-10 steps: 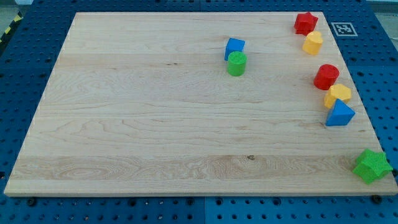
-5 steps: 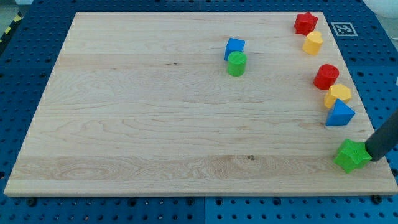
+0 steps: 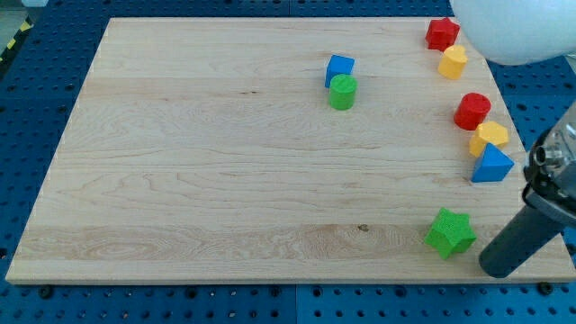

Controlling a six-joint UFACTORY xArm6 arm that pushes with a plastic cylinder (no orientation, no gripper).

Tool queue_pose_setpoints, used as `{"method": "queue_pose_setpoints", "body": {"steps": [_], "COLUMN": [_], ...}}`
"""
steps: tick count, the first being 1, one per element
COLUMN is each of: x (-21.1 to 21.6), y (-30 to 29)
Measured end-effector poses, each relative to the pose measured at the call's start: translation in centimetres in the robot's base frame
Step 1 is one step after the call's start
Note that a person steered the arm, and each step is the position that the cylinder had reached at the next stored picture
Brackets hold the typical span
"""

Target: Move the green star towards the green circle

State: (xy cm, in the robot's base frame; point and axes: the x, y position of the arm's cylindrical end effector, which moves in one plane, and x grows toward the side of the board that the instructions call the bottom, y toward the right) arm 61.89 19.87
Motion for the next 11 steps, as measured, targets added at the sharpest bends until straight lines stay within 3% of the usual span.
{"method": "queue_pose_setpoints", "body": {"steps": [2,4,8,11], "x": [-2.5,-8.2,-8.3,-11.1], "y": [-4.0,-4.0,1.4,0.0]}}
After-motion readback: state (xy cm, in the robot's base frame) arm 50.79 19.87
